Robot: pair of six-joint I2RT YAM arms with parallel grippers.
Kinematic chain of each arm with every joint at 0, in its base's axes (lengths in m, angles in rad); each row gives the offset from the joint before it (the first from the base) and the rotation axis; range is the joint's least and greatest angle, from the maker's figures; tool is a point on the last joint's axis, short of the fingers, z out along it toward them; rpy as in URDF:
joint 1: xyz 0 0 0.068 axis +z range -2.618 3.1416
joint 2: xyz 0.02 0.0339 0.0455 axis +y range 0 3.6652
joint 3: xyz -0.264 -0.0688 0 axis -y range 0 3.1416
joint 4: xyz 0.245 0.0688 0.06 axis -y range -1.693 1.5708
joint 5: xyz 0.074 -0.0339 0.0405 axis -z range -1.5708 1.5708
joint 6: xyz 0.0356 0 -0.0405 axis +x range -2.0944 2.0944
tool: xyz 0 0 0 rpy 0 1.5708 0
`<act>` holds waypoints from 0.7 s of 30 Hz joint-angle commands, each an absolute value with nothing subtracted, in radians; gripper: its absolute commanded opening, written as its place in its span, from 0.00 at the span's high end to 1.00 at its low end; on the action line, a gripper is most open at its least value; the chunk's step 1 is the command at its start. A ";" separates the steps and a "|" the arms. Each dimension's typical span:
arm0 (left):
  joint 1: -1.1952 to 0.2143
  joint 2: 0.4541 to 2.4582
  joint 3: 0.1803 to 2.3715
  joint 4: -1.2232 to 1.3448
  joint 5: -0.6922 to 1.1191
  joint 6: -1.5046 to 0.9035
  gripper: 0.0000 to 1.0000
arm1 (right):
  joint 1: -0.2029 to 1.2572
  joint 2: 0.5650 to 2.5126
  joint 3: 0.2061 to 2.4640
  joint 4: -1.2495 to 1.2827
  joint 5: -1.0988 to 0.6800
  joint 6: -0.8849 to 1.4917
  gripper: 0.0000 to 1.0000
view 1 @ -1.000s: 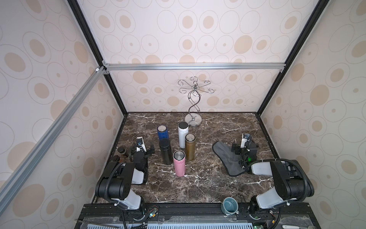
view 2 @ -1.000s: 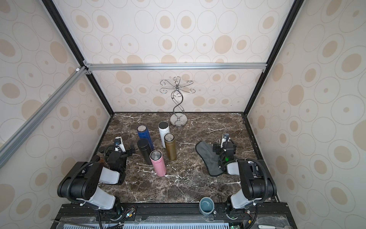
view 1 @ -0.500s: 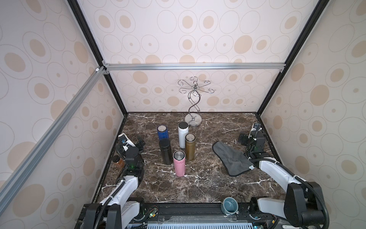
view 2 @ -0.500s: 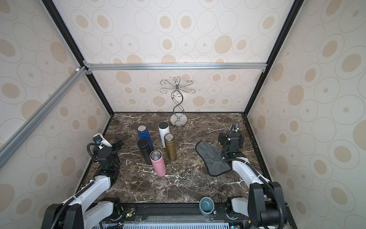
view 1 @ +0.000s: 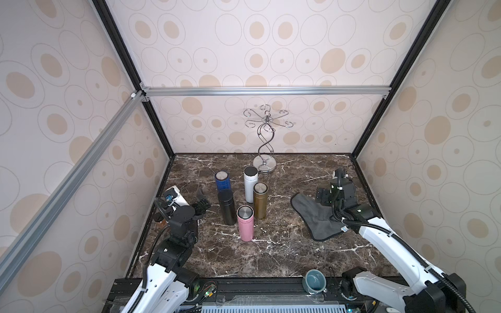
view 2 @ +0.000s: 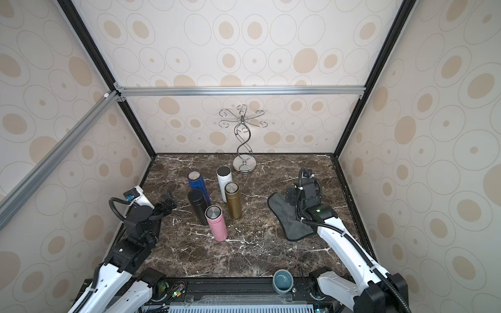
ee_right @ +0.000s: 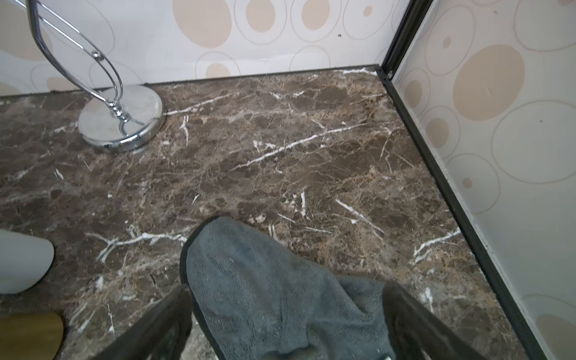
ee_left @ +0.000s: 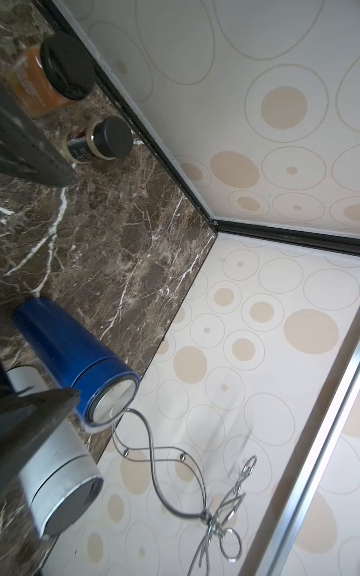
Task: Wipe the surface of the thermos
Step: Pick up the thermos from the center of the board.
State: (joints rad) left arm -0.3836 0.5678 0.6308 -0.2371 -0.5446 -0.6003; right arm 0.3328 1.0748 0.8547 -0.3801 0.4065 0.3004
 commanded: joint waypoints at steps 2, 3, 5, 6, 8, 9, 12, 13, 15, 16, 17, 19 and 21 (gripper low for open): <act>-0.395 0.573 0.789 -0.571 -0.529 -0.655 0.00 | 0.336 1.062 0.890 -0.514 0.371 0.342 0.04; -0.395 0.576 0.813 -0.589 -0.488 -0.642 0.00 | 0.337 1.062 0.899 -0.526 0.365 0.343 0.05; -0.395 0.582 0.836 -0.591 -0.359 -0.627 0.00 | 0.337 1.056 0.906 -0.533 0.342 0.345 0.05; -0.395 0.588 0.841 -0.584 -0.294 -0.623 0.00 | 0.337 1.053 0.907 -0.534 0.335 0.346 0.05; -0.395 0.613 0.847 -0.564 -0.160 -0.629 0.00 | 0.336 1.047 0.907 -0.531 0.319 0.348 0.05; -0.396 0.625 0.845 -0.563 -0.119 -0.632 0.00 | 0.336 1.045 0.907 -0.533 0.315 0.348 0.05; -0.400 0.615 0.836 -0.551 -0.048 -0.636 0.00 | 0.336 1.042 0.903 -0.532 0.305 0.344 0.04; -0.402 0.599 0.835 -0.548 -0.034 -0.639 0.00 | 0.336 1.042 0.903 -0.532 0.305 0.339 0.03; -0.401 0.571 0.836 -0.551 -0.010 -0.646 0.00 | 0.336 1.042 0.903 -0.529 0.302 0.336 0.03; -0.402 0.558 0.843 -0.560 -0.002 -0.651 0.00 | 0.336 1.044 0.905 -0.526 0.297 0.335 0.03; -0.402 0.547 0.849 -0.570 0.005 -0.650 0.00 | 0.337 1.048 0.904 -0.521 0.296 0.334 0.03; -0.400 0.536 0.865 -0.595 0.018 -0.648 0.00 | 0.336 1.060 0.908 -0.514 0.290 0.330 0.03; -0.401 0.532 0.870 -0.611 0.053 -0.639 0.00 | 0.337 1.073 0.918 -0.512 0.280 0.325 0.02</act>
